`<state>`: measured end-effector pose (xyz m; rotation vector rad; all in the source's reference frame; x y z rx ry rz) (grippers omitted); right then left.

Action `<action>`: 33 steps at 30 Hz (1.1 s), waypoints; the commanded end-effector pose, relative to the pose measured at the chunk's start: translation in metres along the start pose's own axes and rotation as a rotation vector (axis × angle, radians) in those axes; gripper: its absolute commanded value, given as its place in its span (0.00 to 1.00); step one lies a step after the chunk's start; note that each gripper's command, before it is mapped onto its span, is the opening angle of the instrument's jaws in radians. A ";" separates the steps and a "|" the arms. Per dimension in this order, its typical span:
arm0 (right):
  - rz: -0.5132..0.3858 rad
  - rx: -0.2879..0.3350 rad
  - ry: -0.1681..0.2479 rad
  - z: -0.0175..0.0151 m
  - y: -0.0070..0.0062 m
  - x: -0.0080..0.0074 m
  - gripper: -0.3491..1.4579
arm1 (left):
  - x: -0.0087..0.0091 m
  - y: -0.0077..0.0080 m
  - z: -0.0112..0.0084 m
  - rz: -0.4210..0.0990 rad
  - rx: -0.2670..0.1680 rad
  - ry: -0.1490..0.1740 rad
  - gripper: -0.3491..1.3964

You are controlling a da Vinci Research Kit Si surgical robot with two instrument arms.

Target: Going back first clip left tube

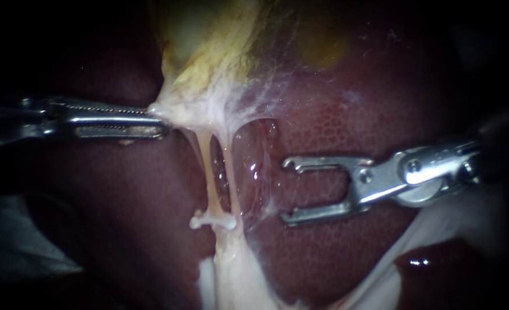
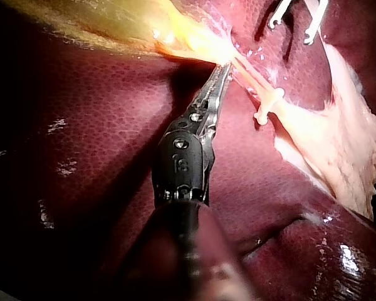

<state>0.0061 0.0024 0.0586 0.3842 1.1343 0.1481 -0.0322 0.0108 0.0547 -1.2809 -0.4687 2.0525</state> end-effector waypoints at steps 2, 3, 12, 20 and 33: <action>-0.004 0.000 -0.005 -0.0007 0.0000 -0.0001 0.47 | 0.0000 0.0000 0.0000 0.000 0.000 0.000 0.00; -0.010 0.002 -0.008 -0.0010 0.0000 -0.0002 0.47 | 0.0000 0.0000 0.0001 0.000 0.000 0.000 0.00; -0.040 0.004 -0.011 -0.0013 0.0000 -0.0004 0.47 | -0.0018 -0.0001 0.0025 0.010 0.000 0.002 0.00; -0.052 0.004 -0.012 -0.0013 0.0001 -0.0005 0.47 | -0.0030 -0.0015 0.0053 0.018 -0.008 -0.009 0.00; -0.069 0.004 -0.012 -0.0013 0.0002 -0.0005 0.47 | -0.0040 -0.0023 0.0067 0.024 -0.006 -0.020 0.00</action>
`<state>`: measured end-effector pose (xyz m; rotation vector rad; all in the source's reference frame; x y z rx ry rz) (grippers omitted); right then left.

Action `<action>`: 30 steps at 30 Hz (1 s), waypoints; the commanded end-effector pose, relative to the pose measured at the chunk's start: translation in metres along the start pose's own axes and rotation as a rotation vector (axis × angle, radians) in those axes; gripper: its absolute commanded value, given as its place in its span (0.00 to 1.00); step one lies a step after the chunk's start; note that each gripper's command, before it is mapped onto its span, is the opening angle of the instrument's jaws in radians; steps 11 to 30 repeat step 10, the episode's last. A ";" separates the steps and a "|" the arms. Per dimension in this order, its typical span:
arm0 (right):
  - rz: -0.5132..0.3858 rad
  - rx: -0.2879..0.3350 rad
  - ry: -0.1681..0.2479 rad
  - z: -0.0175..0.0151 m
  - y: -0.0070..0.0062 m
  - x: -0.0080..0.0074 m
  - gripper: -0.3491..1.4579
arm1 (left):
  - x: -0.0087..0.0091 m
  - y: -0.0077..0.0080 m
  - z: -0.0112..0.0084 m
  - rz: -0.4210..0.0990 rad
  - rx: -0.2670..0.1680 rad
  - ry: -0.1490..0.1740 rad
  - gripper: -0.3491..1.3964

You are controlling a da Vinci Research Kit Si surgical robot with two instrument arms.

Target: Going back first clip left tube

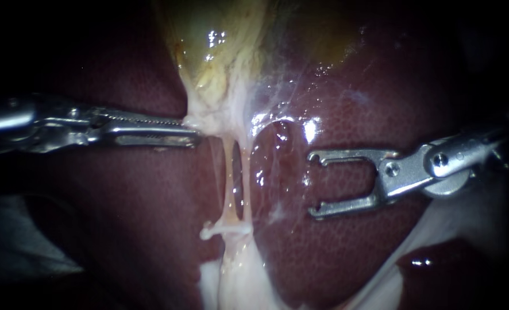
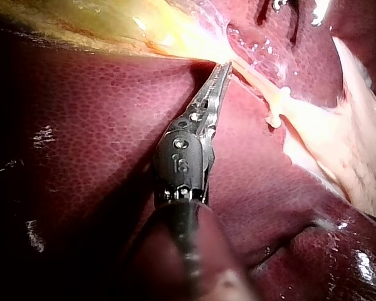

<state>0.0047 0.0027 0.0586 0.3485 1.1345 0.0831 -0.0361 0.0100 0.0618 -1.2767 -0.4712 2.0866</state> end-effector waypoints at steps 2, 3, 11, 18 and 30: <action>0.000 0.001 0.000 0.0000 0.0000 0.0000 0.47 | 0.0000 0.0000 0.0000 0.000 0.000 0.000 0.00; 0.000 0.001 0.000 0.0000 0.0000 0.0000 0.47 | 0.0000 0.0000 0.0000 0.000 0.000 0.000 0.00; 0.001 0.001 0.000 -0.0001 0.0001 0.0001 0.47 | -0.0001 -0.0001 0.0000 0.000 0.000 0.000 0.00; 0.001 0.001 0.000 -0.0001 0.0001 0.0001 0.47 | -0.0001 -0.0001 0.0000 0.000 0.000 0.000 0.00; 0.001 0.001 0.000 -0.0001 0.0001 0.0001 0.47 | -0.0001 -0.0001 0.0000 0.000 0.000 0.000 0.00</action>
